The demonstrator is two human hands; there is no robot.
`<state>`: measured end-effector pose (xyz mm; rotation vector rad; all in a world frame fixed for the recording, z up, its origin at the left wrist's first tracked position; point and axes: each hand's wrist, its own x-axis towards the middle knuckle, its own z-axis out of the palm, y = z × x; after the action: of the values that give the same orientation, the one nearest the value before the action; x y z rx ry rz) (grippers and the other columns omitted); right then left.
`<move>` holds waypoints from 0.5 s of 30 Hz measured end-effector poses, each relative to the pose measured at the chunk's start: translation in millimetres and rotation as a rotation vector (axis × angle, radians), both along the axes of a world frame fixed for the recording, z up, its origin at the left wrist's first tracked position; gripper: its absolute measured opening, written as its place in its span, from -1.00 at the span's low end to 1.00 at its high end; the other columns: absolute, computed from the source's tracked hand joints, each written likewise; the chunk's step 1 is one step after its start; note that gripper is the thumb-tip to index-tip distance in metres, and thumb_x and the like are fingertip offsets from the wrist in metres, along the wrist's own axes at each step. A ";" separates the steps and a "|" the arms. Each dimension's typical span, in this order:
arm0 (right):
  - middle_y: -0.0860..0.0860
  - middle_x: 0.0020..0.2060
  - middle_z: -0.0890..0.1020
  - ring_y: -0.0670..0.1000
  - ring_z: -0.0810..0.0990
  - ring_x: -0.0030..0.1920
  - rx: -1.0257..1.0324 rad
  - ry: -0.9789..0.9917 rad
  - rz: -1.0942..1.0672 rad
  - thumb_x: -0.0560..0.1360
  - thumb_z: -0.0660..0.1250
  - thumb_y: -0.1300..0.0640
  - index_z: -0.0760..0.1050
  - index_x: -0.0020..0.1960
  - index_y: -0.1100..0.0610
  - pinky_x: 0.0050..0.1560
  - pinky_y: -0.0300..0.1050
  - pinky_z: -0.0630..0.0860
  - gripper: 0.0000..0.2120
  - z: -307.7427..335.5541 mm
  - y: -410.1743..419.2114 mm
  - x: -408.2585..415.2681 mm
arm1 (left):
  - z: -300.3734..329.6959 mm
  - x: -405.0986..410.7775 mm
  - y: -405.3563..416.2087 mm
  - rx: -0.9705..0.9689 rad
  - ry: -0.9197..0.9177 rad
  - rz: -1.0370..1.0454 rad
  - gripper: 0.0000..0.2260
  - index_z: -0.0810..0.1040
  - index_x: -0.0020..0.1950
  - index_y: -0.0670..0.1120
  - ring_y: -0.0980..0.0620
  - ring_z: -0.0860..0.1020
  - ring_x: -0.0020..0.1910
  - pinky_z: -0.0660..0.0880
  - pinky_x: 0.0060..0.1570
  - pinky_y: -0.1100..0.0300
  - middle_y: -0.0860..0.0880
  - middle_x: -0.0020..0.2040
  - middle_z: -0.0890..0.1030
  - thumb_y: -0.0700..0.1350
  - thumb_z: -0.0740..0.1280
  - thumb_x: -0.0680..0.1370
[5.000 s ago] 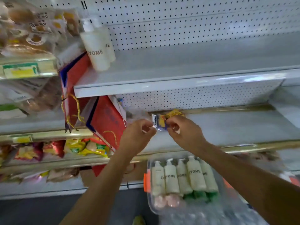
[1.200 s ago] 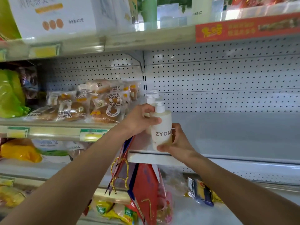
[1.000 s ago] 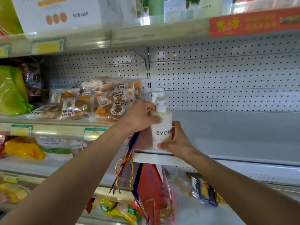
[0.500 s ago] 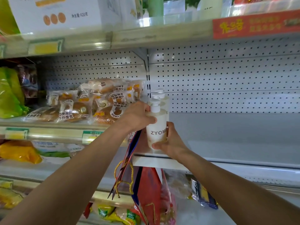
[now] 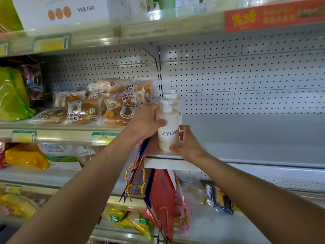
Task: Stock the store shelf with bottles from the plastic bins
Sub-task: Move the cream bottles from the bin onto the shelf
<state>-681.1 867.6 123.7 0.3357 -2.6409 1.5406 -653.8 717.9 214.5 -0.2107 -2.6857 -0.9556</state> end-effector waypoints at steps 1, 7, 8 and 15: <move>0.09 0.29 0.41 -0.01 0.44 0.16 0.035 0.020 -0.007 0.42 0.43 0.26 0.12 0.48 0.14 0.00 -0.27 0.40 -0.26 -0.4 4.0 3.4 | -1.3 5.5 1.0 -0.002 0.047 0.010 -0.58 0.47 0.35 -0.11 0.08 0.54 0.16 0.40 0.16 0.23 -0.01 0.24 0.58 -0.17 0.42 0.50; 0.00 0.29 0.45 0.00 0.44 0.26 0.273 0.225 -0.049 0.50 0.34 0.17 0.31 0.39 0.08 0.23 0.01 0.47 -0.52 -4.4 40.4 33.3 | -25.0 45.2 19.6 0.164 0.179 0.018 -0.72 0.56 0.21 -0.07 0.20 0.56 -0.04 0.45 -0.09 0.49 0.05 0.08 0.61 -0.28 0.30 0.53; -0.01 0.27 0.46 -0.02 0.45 0.25 0.291 0.247 -0.054 0.51 0.33 0.16 0.33 0.37 0.08 0.22 -0.01 0.48 -0.55 -5.7 47.2 39.4 | -31.7 51.8 25.2 0.197 0.158 0.000 -0.73 0.58 0.19 -0.06 0.19 0.57 -0.04 0.50 -0.06 0.44 0.06 0.06 0.61 -0.28 0.30 0.53; 0.02 0.19 0.53 0.00 0.50 0.19 0.274 0.266 -0.061 0.51 0.34 0.21 0.40 0.32 0.12 0.19 0.00 0.47 -0.61 -23.2 94.2 88.8 | -81.4 84.8 76.0 0.244 0.005 -0.073 -0.81 0.59 0.09 0.02 0.24 0.58 -0.14 0.49 -0.22 0.45 0.12 -0.02 0.61 -0.21 0.36 0.53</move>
<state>-592.3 961.8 100.4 0.4362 -2.6186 1.0333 -569.0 793.8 133.1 -0.2603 -2.5419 -1.2898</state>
